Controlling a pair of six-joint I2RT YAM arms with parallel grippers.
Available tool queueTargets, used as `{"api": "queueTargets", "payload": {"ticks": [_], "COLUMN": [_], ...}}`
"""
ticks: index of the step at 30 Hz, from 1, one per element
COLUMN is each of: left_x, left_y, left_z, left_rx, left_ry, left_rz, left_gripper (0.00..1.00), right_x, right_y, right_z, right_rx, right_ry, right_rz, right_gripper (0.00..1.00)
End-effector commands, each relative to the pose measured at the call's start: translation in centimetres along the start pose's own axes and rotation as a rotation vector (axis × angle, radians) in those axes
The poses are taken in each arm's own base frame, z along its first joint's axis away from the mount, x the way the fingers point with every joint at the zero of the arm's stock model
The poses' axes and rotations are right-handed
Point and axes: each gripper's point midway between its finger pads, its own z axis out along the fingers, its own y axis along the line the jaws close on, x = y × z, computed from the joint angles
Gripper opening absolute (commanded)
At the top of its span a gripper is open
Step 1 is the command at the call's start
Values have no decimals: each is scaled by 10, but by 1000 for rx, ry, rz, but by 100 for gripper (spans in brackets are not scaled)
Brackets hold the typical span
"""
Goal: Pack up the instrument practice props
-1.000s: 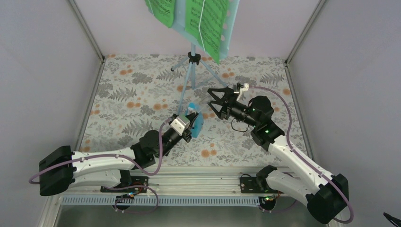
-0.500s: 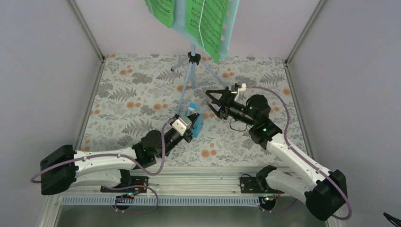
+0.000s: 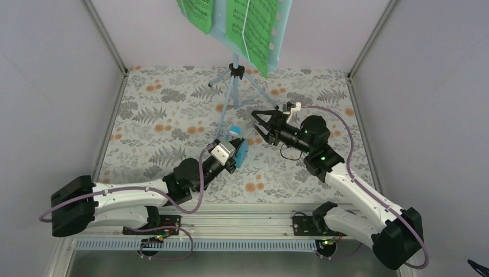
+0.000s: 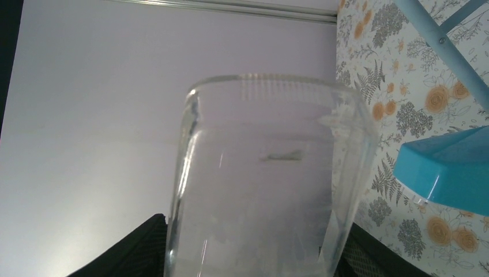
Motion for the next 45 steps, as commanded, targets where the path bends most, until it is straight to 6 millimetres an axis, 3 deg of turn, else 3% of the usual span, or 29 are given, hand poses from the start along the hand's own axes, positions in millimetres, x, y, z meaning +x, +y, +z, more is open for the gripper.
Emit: {"api": "queueTargets", "payload": {"ticks": [1,11,18,27,32,38,45], "left_x": [-2,1,14,65,96,123,152], "left_y": [-7,-6,22,62,81,69,75], "left_z": [4,-1,-27,-43,-42,-29,-20], "left_rx": [25,26,-67,-95,-65,76,38], "left_ry": [4,15,56,263,340,413,494], "left_rz": [3,-2,-65,-307,-466,-588,-579], "left_gripper": [9,70,86,90,92,91,89], "right_x": [-5,-14,-28,-50,-53,-48,-42], "right_y": [20,23,12,-4,-6,-10,-17], "right_z": [-7,-19,-27,-53,-70,-76,-78], "right_rx": [-74,-82,4,199,261,281,291], "right_ry": [-39,-130,-224,-368,-414,-392,-368], "right_rz": [-54,-97,-221,-443,-524,-604,-665], "right_gripper": [60,58,58,56,56,55,54]}}
